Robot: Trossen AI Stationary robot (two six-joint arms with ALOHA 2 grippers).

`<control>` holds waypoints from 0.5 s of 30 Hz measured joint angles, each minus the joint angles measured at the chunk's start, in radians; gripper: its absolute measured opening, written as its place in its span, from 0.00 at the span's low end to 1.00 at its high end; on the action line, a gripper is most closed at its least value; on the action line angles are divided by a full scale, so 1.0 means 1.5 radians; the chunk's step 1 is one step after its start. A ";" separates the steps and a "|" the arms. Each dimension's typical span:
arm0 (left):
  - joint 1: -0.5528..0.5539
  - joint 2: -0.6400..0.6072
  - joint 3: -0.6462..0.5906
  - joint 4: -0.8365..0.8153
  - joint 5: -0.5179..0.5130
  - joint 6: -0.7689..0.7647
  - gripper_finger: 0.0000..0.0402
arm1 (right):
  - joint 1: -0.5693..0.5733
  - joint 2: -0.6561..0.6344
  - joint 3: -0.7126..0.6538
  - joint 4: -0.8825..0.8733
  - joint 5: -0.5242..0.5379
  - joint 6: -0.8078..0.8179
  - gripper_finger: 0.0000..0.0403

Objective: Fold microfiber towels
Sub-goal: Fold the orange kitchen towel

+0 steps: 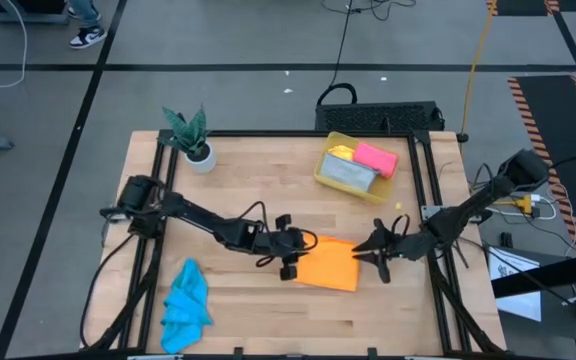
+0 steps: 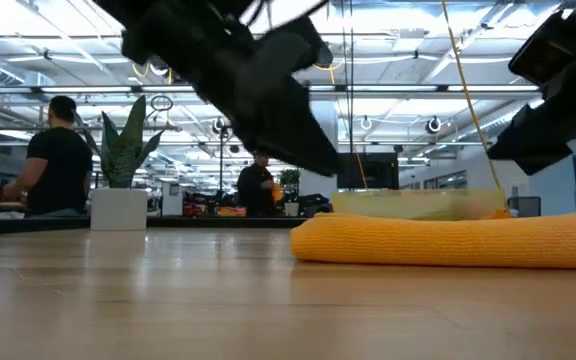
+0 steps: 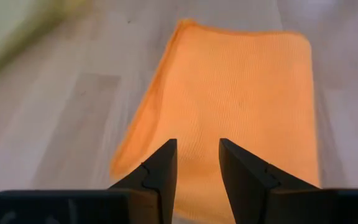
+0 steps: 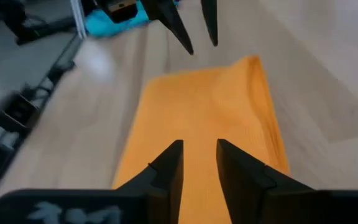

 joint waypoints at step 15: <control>0.018 0.077 0.003 -0.077 -0.009 -0.117 0.30 | -0.066 0.261 0.002 0.064 -0.046 0.086 0.04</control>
